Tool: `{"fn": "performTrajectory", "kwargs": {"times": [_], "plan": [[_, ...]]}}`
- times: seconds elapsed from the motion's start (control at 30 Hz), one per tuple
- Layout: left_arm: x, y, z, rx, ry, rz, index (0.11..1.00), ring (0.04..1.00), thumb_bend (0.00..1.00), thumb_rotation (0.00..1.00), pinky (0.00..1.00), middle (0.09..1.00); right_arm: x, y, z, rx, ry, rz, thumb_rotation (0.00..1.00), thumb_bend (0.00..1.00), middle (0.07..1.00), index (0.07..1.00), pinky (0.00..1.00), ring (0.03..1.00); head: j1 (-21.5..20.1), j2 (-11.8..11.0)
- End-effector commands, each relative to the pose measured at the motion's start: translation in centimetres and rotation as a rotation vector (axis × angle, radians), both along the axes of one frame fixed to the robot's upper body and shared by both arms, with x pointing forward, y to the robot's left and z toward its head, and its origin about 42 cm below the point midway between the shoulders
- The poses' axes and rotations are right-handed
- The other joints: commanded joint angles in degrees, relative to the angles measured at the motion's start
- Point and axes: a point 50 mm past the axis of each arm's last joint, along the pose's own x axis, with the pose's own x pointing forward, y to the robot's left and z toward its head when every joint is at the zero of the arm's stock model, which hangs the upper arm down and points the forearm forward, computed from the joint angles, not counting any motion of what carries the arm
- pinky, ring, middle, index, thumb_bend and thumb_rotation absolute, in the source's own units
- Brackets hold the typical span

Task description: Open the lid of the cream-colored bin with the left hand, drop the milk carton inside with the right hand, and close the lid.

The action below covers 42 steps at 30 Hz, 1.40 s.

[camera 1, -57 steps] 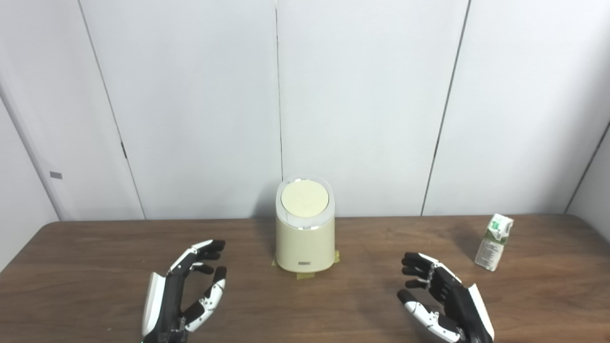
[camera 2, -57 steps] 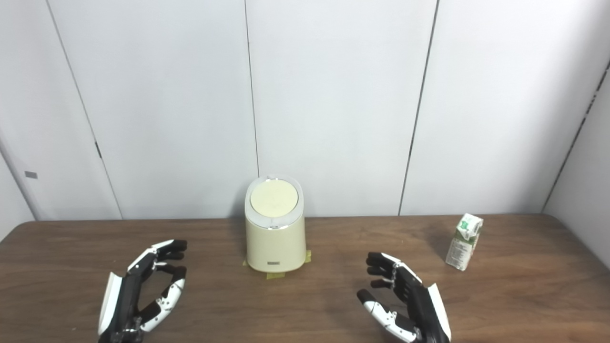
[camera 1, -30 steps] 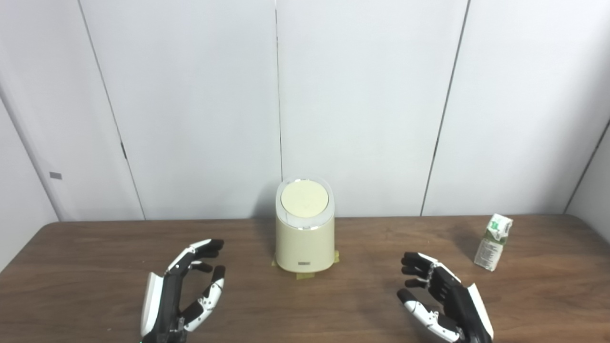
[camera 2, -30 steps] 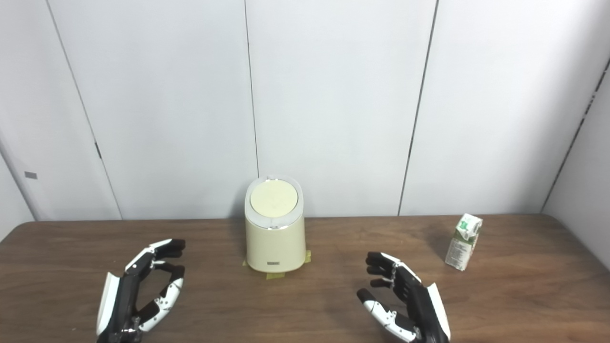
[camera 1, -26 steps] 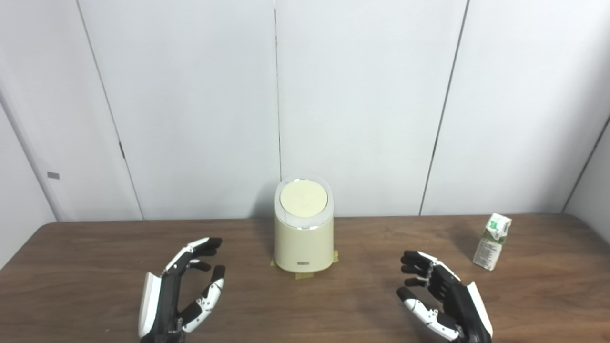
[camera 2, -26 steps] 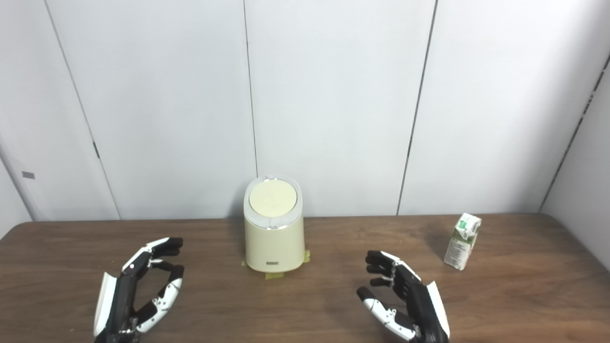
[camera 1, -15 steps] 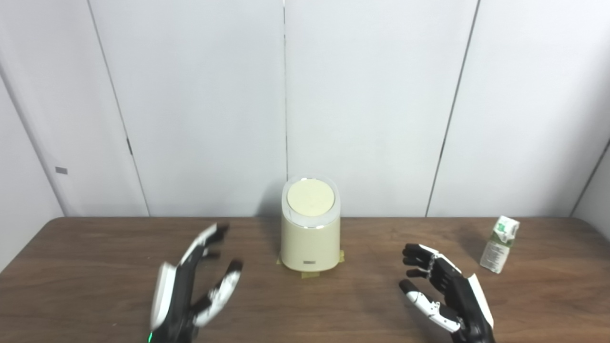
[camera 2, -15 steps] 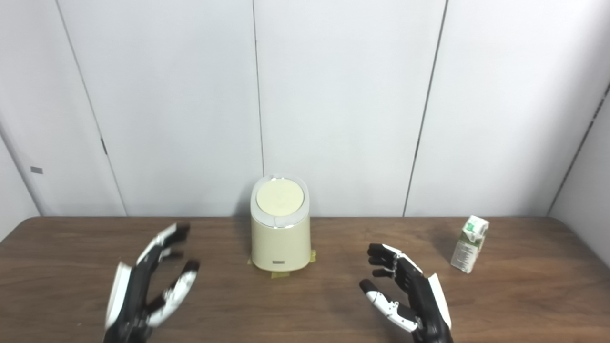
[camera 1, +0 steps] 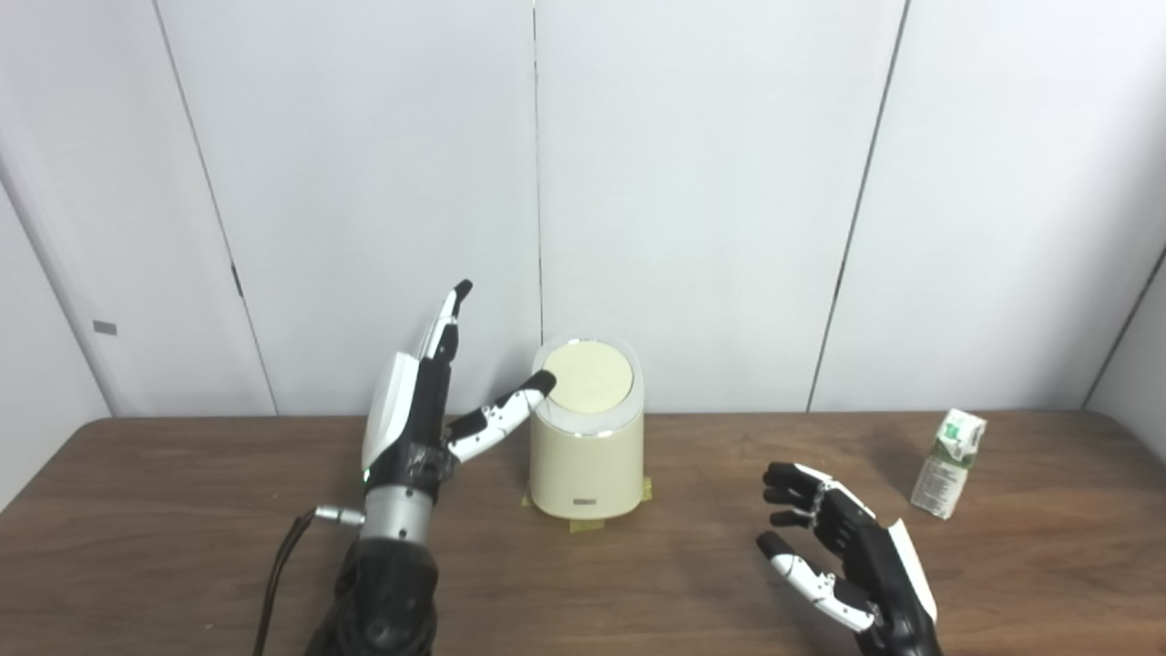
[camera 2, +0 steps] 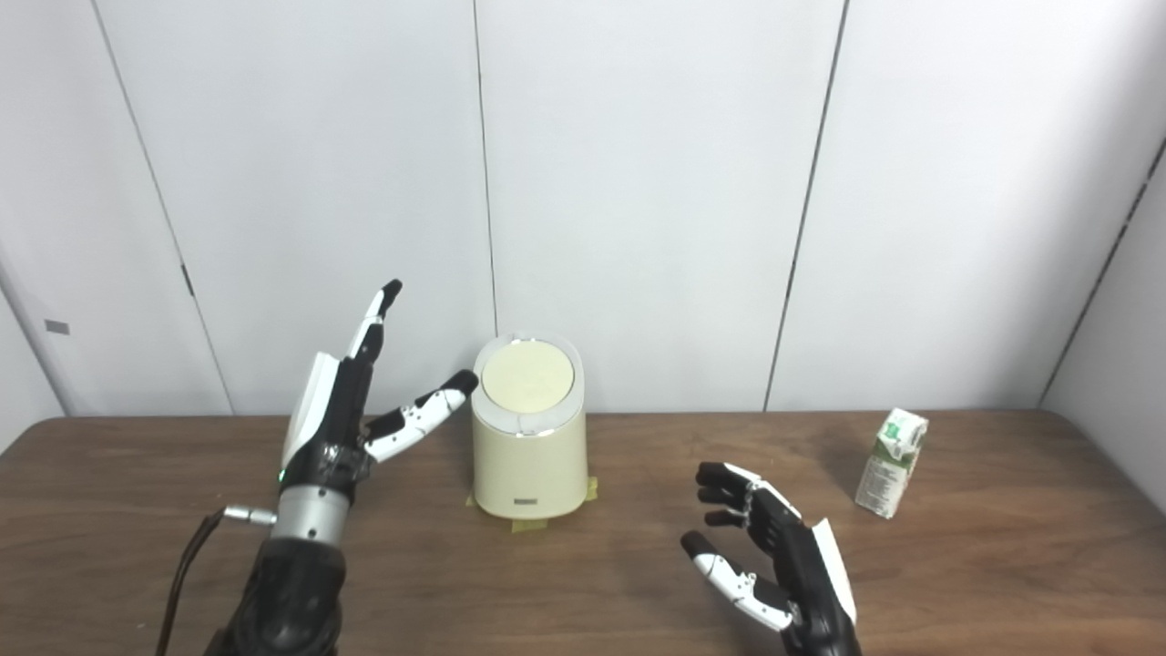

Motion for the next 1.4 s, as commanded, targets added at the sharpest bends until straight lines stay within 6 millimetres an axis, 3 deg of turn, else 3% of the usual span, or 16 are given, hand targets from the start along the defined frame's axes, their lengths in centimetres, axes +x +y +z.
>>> {"fn": "performTrajectory", "kwargs": {"times": [0.0,0.2,0.33,0.47,0.77,1.0,1.37], "plan": [[0.9,-1.2,2.6,0.023,-0.055,0.020,1.000,1.000,0.80,0.43,1.00,1.000,-1.9,-0.9,-3.1,-0.044,0.070,-0.015,0.28,0.26,0.747,0.731,0.64,0.730,0.1,0.1],[1.9,-2.3,3.0,0.088,-0.028,0.042,1.000,1.000,0.84,0.43,1.00,1.000,-1.9,-0.9,-3.1,-0.016,0.083,-0.018,0.25,0.28,0.749,0.729,0.66,0.738,0.0,-0.2],[3.0,-2.8,2.7,0.110,-0.001,0.049,1.000,1.000,0.85,0.34,1.00,1.000,-2.0,-0.7,-3.0,-0.018,0.088,-0.019,0.24,0.28,0.748,0.730,0.65,0.735,-0.1,-0.3],[3.8,-3.3,2.5,0.129,0.027,0.062,1.000,1.000,0.84,0.34,1.00,1.000,-2.1,-0.6,-2.9,-0.015,0.094,-0.018,0.29,0.28,0.750,0.730,0.65,0.737,-0.3,-0.3],[5.7,-4.4,2.6,0.133,0.079,0.102,1.000,1.000,0.84,0.37,1.00,1.000,-2.1,-0.6,-3.0,-0.029,0.083,-0.009,0.31,0.28,0.740,0.726,0.63,0.725,-0.4,-0.4],[7.4,-4.7,1.8,0.109,0.118,0.133,1.000,1.000,0.80,0.36,1.00,1.000,-2.2,-0.5,-2.9,-0.039,0.088,-0.022,0.33,0.28,0.742,0.726,0.64,0.727,-0.6,-0.1],[9.1,-5.2,1.8,0.107,0.141,0.151,1.000,1.000,0.74,0.35,1.00,1.000,-2.1,-0.6,-3.3,-0.037,0.082,-0.017,0.29,0.28,0.745,0.726,0.64,0.728,-0.4,0.1]]}}
